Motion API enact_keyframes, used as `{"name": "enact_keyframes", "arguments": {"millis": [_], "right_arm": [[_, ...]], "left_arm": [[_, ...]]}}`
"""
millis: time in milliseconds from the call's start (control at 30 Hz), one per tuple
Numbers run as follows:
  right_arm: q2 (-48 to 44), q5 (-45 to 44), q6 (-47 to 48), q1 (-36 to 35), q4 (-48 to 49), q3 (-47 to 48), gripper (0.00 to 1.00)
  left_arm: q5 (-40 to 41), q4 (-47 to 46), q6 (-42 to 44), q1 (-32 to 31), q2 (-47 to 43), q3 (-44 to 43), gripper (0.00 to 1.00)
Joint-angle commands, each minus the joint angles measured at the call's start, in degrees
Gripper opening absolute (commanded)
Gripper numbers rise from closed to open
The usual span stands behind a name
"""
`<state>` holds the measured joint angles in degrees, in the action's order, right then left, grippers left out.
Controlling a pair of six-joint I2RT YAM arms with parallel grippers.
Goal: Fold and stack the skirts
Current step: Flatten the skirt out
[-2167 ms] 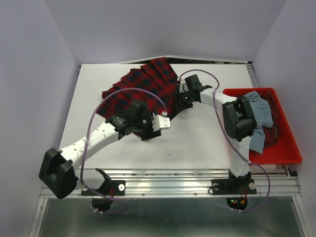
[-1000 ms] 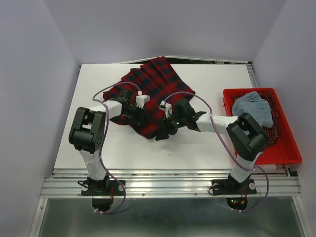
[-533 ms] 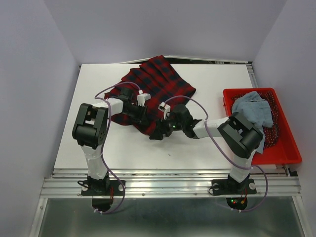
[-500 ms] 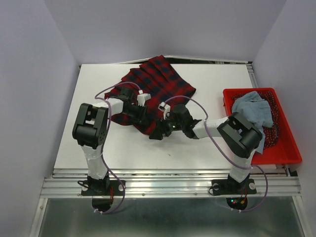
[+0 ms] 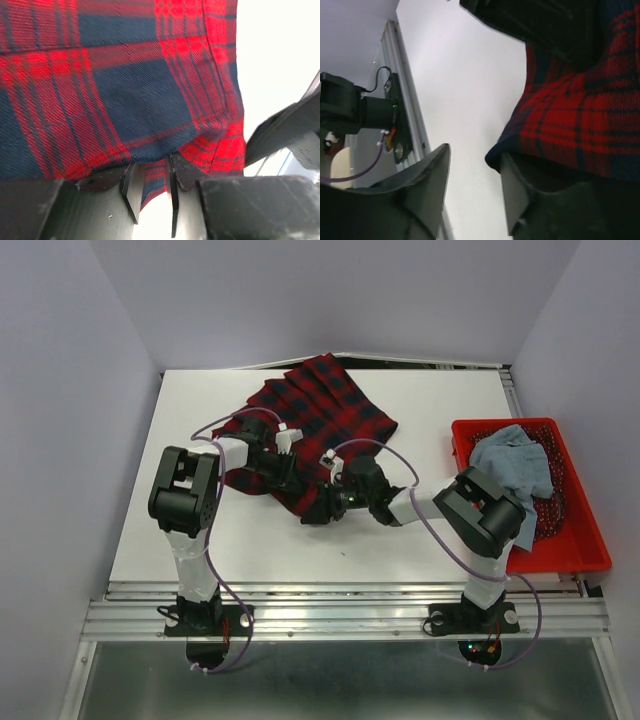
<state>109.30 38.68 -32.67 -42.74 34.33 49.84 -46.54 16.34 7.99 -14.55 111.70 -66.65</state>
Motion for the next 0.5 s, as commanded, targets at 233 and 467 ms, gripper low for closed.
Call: {"name": "enact_keyframes", "arguments": {"millis": [233,467], "right_arm": [[-11.7,18.6,5.8,-4.0,-12.3,-2.2,0.27],[-16.0,14.3,14.4,8.1,-32.4,11.2,0.36]], "left_arm": [[7.4,3.1,1.6,2.0,2.7,-1.3,0.34],[18.7,8.4,10.4,3.7,-3.3,-3.0,0.34]]}}
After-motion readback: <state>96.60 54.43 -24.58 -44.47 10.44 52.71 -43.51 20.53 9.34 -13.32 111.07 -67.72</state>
